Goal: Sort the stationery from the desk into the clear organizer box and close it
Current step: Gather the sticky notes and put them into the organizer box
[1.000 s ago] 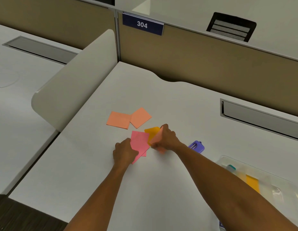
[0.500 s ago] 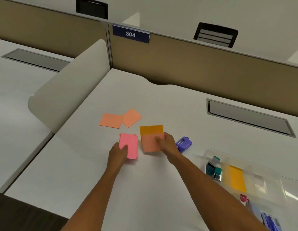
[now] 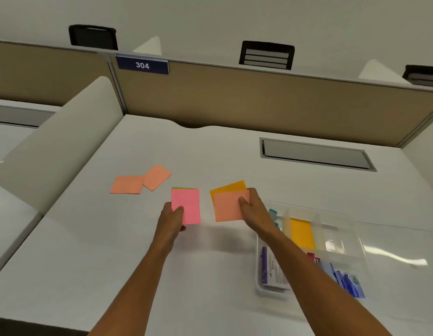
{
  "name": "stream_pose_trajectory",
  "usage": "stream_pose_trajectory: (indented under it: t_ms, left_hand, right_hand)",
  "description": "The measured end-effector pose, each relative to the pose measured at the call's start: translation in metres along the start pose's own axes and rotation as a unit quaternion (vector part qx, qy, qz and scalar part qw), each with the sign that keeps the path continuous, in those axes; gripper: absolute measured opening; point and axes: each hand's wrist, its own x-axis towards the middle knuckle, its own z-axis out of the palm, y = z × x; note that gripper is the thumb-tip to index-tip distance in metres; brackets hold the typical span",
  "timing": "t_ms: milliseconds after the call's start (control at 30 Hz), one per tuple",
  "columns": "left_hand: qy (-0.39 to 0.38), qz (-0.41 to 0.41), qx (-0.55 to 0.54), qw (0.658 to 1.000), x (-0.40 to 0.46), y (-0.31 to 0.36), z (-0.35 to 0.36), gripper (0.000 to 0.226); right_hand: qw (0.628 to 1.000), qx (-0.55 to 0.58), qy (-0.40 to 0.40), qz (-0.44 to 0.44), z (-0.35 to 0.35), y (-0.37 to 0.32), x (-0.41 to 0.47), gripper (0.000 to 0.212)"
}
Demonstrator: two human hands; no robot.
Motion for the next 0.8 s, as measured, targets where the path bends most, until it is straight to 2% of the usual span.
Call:
stream_pose_trajectory:
  t_ms: [167, 267, 367, 600, 800]
  left_hand:
    - [-0.022, 0.013, 0.002, 1.000, -0.012, 0.020, 0.035, 0.021]
    - [-0.039, 0.027, 0.001, 0.999, -0.020, 0.026, 0.055, 0.022]
    - [-0.061, 0.039, 0.003, 0.997, -0.028, 0.031, 0.073, 0.024]
    - [-0.110, 0.074, 0.061, 0.989, -0.051, 0.038, 0.112, 0.020]
    - [-0.124, 0.082, 0.082, 0.985, -0.071, 0.042, 0.133, 0.022]
  right_hand:
    - [0.993, -0.088, 0.038, -0.063, -0.064, 0.014, -0.004, 0.009]
    - [0.983, -0.148, 0.077, -0.080, -0.103, 0.028, 0.000, 0.014]
    - [0.973, -0.204, 0.091, -0.065, -0.133, 0.043, 0.003, 0.023]
    - [0.933, -0.357, 0.033, -0.011, -0.165, 0.076, -0.001, 0.038]
    - [0.916, -0.399, 0.034, 0.023, -0.168, 0.098, -0.004, 0.040]
